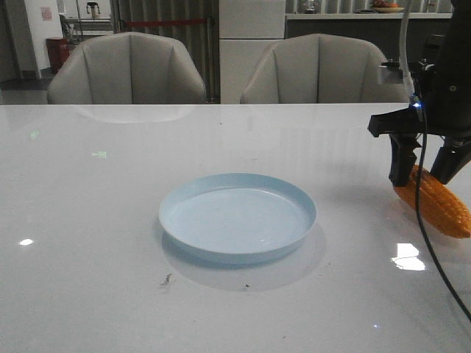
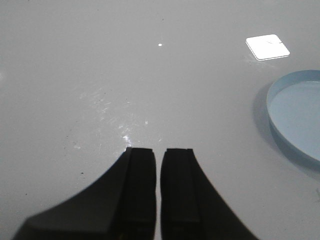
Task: Place corn on plate with both arms
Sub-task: 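Close the right gripper on the orange corn cob, then lift the corn with the right gripper and carry it over the plate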
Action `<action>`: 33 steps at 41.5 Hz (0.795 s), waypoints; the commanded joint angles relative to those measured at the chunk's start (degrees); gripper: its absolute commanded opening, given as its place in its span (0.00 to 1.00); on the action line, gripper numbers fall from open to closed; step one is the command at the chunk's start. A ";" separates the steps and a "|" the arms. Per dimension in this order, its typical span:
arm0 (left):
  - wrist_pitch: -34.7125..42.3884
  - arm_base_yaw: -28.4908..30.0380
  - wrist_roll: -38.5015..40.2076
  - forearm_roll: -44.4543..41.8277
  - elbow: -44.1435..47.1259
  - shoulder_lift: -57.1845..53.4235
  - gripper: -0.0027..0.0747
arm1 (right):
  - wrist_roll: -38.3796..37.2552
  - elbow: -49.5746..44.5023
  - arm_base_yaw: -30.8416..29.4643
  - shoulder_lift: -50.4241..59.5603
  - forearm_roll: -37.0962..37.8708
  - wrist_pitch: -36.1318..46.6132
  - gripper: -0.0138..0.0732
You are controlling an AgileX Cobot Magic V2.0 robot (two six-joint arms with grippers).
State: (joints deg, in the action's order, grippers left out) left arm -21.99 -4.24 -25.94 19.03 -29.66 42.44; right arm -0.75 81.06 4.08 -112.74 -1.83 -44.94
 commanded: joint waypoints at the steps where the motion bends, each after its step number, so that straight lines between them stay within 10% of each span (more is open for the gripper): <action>1: 3.87 -0.05 0.15 0.60 -1.59 -0.22 0.22 | 0.75 1.78 -0.09 3.29 -0.17 1.34 0.50; 33: 3.98 -0.05 0.15 0.60 -1.59 -0.22 0.23 | 10.61 22.37 11.95 3.59 -9.90 -8.91 0.50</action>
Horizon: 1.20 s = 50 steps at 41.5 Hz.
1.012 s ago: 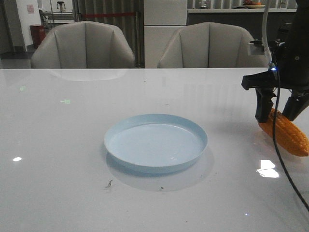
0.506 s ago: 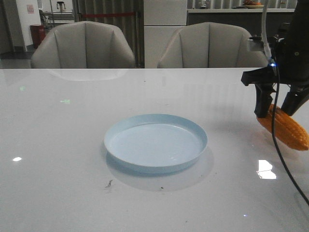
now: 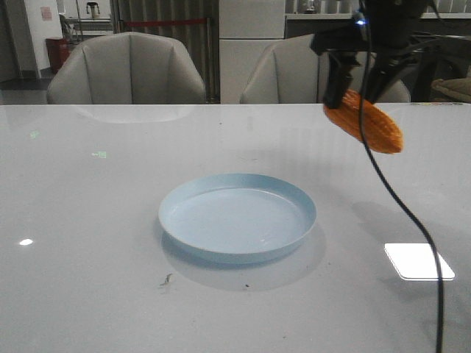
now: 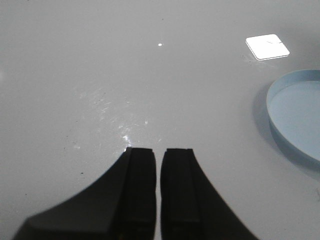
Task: Place corn on plate with both arms
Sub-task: 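Lift the corn with the right gripper and carry it over the plate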
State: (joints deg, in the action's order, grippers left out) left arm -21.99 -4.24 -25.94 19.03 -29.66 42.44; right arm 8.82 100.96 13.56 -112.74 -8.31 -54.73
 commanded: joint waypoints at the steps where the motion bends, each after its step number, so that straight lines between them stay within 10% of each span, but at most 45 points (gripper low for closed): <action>1: 3.98 -0.05 0.15 0.60 -1.59 -0.22 0.23 | 1.05 2.47 3.24 3.59 -3.76 0.92 0.50; 18: 3.98 -0.05 0.15 0.60 -1.50 -0.22 0.23 | 3.82 2.36 15.62 2.27 -4.28 2.58 0.50; 50: 3.98 -0.05 0.15 0.60 -1.50 -0.22 0.23 | 3.95 2.53 16.59 -8.42 -4.61 0.07 0.59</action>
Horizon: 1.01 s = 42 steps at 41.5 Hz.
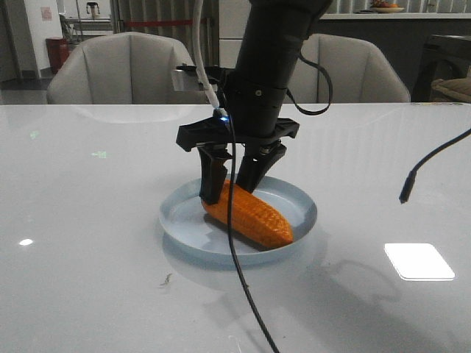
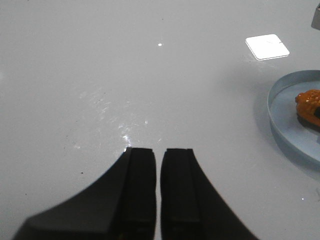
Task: Place corn on plate with both arms
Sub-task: 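Lift the corn with the right gripper and carry it over the plate, then lower the corn onto the plate, open the right gripper, raise it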
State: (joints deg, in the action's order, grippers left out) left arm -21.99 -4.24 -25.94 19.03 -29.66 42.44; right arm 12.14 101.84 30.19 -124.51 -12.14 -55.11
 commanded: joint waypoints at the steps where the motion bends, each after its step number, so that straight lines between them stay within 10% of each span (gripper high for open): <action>1: 3.98 -0.05 0.15 0.60 -1.50 -0.22 0.23 | 0.63 1.65 -0.04 3.36 -0.79 0.45 0.60; 10: 4.08 -0.05 0.15 0.60 -0.25 -0.22 0.23 | 0.63 1.78 -0.04 3.57 -0.79 -0.38 0.83; 42: 4.09 -0.05 0.15 0.60 0.24 -0.22 0.23 | -3.03 31.26 -8.36 10.73 3.78 -17.82 0.83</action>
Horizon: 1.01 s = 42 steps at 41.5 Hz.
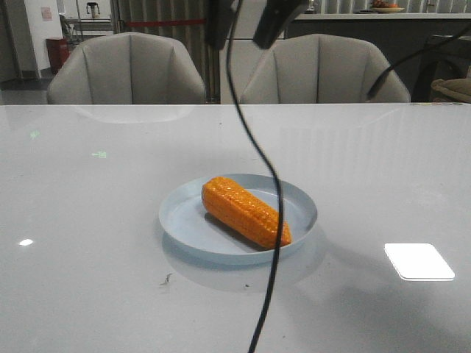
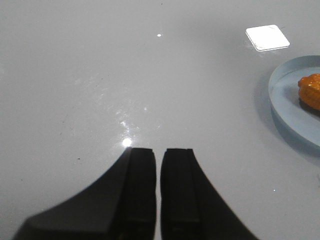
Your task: Place corn on plate with both arms
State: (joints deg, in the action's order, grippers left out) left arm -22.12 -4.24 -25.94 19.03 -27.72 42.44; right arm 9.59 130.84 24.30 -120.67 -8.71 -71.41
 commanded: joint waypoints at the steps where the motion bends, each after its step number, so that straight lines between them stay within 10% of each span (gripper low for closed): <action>1: 4.34 -0.05 0.15 0.60 -1.70 -0.22 0.23 | -0.47 2.25 -3.10 7.91 0.35 -1.52 0.83; 23: 9.26 -0.05 0.15 0.60 -1.70 -0.22 0.23 | 1.32 -2.83 -17.42 25.68 1.12 0.91 0.83; 42: 10.33 -0.05 0.15 0.60 -1.70 -0.22 0.23 | 1.88 -56.50 -23.94 57.62 1.26 24.42 0.83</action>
State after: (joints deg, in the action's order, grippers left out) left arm -16.36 -4.24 -25.94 19.03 -27.72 42.44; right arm 10.80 80.73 1.67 -68.64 -7.27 -53.14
